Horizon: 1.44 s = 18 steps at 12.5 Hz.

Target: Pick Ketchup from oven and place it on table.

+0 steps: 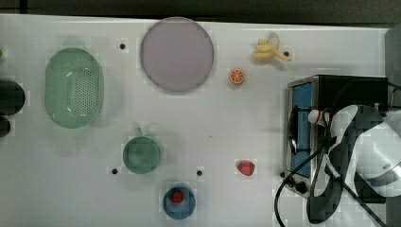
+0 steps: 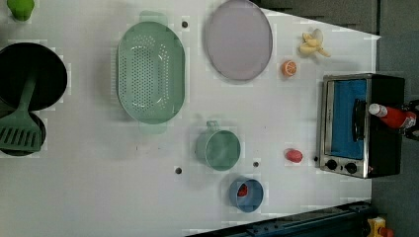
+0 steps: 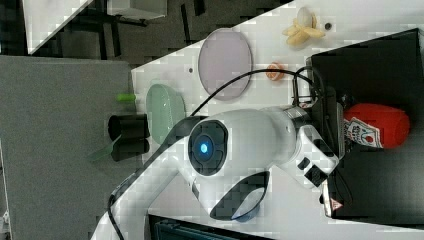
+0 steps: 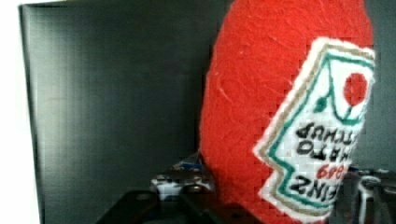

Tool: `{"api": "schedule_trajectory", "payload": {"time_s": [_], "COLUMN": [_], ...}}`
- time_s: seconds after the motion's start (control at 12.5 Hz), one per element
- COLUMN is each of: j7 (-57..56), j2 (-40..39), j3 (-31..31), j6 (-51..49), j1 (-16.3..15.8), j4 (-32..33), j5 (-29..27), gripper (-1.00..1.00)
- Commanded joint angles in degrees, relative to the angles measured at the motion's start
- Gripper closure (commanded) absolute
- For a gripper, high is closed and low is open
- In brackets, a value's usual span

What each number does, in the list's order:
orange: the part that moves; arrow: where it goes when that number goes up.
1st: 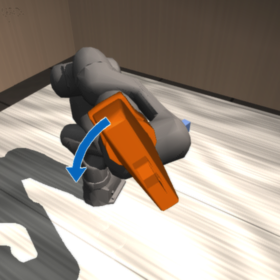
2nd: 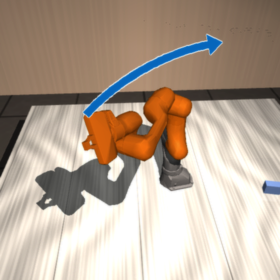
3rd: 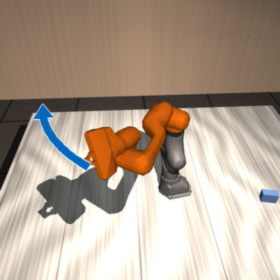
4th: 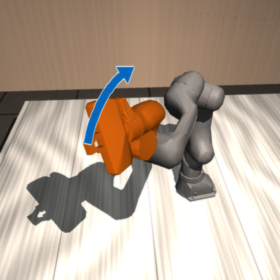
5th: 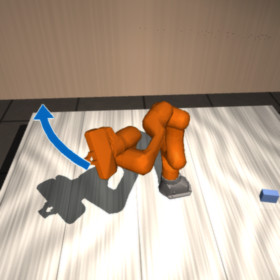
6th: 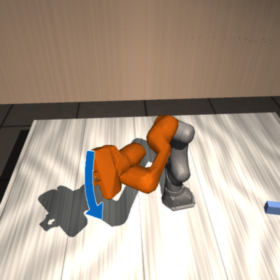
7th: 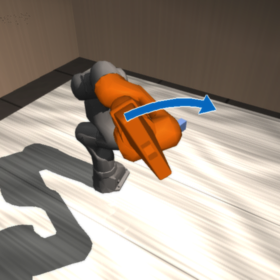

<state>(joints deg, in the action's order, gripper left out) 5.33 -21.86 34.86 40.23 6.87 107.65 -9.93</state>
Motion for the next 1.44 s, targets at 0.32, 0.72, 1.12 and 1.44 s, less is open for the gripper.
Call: {"api": "schedule_trajectory", "payload": {"time_s": [0.32,0.72,1.12,1.44], "j7": [-1.57,-1.73,-1.73,-1.73], "j2": [5.49,10.79,14.23,14.24], "j3": [0.48,-0.33,-8.24,-18.87], "j6": [-2.85,-21.58,-36.43,-38.41], "j1": [-1.82,-6.58,-12.03,-14.68], "j4": [-7.38,-17.87,-22.29,-20.16], "j5": [1.31,4.70,8.09,8.09], "gripper": [-0.27,-0.27,-0.27,-0.27]}}
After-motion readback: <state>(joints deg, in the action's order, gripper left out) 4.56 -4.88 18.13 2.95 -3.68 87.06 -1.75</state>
